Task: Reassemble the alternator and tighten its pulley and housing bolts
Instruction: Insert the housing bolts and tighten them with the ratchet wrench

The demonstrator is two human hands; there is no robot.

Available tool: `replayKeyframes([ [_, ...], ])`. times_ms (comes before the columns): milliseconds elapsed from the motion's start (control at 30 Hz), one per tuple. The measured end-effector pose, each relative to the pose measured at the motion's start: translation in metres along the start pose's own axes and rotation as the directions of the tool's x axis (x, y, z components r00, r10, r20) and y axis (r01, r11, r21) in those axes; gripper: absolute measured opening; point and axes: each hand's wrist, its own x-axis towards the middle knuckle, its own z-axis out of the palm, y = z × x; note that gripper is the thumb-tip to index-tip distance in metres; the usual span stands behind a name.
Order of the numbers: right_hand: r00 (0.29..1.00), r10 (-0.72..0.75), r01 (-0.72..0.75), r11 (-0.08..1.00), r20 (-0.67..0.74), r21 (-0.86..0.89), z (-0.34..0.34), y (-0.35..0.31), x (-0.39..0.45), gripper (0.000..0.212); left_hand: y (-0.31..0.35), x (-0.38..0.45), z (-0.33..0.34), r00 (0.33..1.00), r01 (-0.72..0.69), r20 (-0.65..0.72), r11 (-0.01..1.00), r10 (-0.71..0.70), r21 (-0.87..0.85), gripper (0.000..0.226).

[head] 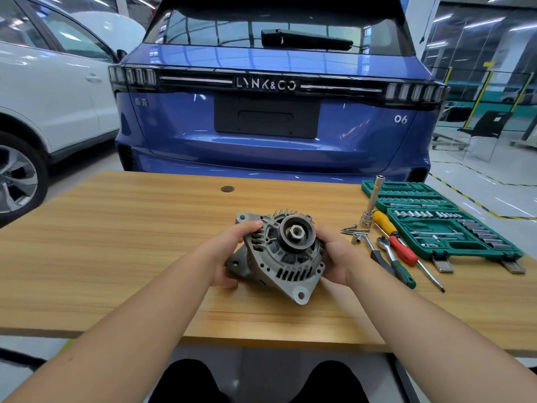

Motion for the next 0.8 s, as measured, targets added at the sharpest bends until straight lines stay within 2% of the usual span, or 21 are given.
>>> replayKeyframes([
  [100,0.997,-0.074,0.073,0.997,-0.02,-0.023,-0.001,0.001,-0.001,0.056,0.003,-0.005,-0.007,1.0,-0.005,-0.011,0.995,0.006,0.1,0.117],
  [167,0.992,-0.117,0.116,0.993,-0.042,-0.034,0.0,0.002,-0.002,0.058,0.003,-0.008,-0.011,1.0,0.009,-0.005,0.991,-0.008,0.135,0.112],
  [267,0.98,-0.182,0.178,0.983,-0.074,-0.054,0.003,0.003,-0.009,0.071,-0.001,-0.01,-0.01,0.996,0.007,0.084,1.0,-0.007,-0.002,0.111],
  [367,0.964,-0.257,0.247,0.96,-0.065,-0.129,0.009,0.002,-0.021,0.079,-0.005,-0.01,-0.002,0.994,-0.079,0.068,0.986,0.089,-0.148,0.082],
  [433,0.952,-0.301,0.283,0.935,-0.058,-0.213,0.012,0.003,-0.026,0.076,-0.008,-0.011,0.0,0.99,-0.135,0.013,0.979,0.139,-0.151,0.06],
  [533,0.938,-0.342,0.318,0.912,-0.053,-0.258,0.016,0.002,-0.031,0.076,-0.01,-0.012,-0.009,0.986,-0.166,-0.012,0.985,0.166,-0.036,0.041],
  [667,0.925,-0.381,0.36,0.876,-0.001,-0.321,0.026,-0.006,-0.034,0.084,0.011,-0.014,-0.026,0.974,-0.193,-0.069,0.953,0.214,0.232,0.022],
  [733,0.917,-0.397,0.383,0.842,0.043,-0.38,0.032,-0.012,-0.034,0.089,0.025,-0.016,-0.022,0.952,-0.24,-0.094,0.901,0.292,0.36,0.031],
  [800,0.911,-0.4,0.399,0.796,0.1,-0.456,0.038,-0.018,-0.035,0.088,0.031,-0.016,-0.012,0.953,-0.24,-0.077,0.887,0.292,0.394,0.045],
])
